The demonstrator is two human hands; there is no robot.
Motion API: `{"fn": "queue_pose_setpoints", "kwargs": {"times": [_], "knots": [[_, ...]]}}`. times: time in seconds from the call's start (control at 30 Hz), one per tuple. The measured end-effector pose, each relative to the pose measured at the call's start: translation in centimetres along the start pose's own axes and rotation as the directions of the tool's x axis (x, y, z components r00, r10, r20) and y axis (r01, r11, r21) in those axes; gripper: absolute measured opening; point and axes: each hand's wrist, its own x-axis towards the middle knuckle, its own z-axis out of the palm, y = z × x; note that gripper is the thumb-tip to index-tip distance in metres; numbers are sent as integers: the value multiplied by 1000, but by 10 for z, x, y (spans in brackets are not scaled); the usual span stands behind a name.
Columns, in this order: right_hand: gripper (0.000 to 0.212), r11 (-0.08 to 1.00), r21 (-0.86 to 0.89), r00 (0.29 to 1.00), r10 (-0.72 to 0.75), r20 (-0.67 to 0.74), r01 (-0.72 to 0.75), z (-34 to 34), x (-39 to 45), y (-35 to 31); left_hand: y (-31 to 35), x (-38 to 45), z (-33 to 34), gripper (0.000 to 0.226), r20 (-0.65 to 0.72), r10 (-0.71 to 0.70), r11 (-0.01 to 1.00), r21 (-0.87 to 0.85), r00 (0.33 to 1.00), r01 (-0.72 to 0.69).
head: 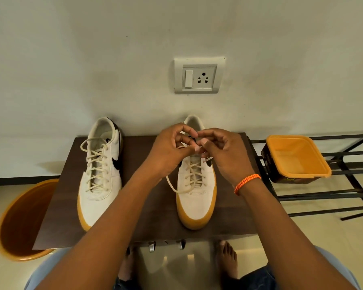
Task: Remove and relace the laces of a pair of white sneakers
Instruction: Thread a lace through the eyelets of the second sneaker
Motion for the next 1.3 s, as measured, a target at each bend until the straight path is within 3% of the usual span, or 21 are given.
{"fn": "queue_pose_setpoints", "kwargs": {"times": [0.27,0.43,0.63,0.8,0.9,1.0,1.13,1.3], "knots": [[19,988,-155,995,19,94,-4,1,-1,5,1,1,0,26,-32,-11,989,-145,999,7],[12,981,-194,1000,3,-9,-4,-4,1,4,-2,3,-1,21,-43,-4,997,-83,999,0],[10,955,-294,984,8,180,46,0,-2,6,-3,4,0,22,-58,6,992,-122,998,-13],[15,974,-228,1000,-8,24,13,-6,0,1,-6,4,0,22,-76,12,1000,8,997,-11],[22,991,-136,999,-9,42,15,-9,-3,-3,-6,4,2,19,-76,16,1000,22,997,-14],[12,980,-194,999,-42,-30,36,-7,-2,-3,-5,5,4,17,-77,18,1000,18,997,-16],[10,957,-279,989,-107,-100,76,-6,1,-3,-8,5,10,10,-93,15,991,137,996,-2],[5,931,-360,981,-123,-152,61,-6,-1,-1,-12,5,15,9,-148,-38,997,59,988,47]]}}
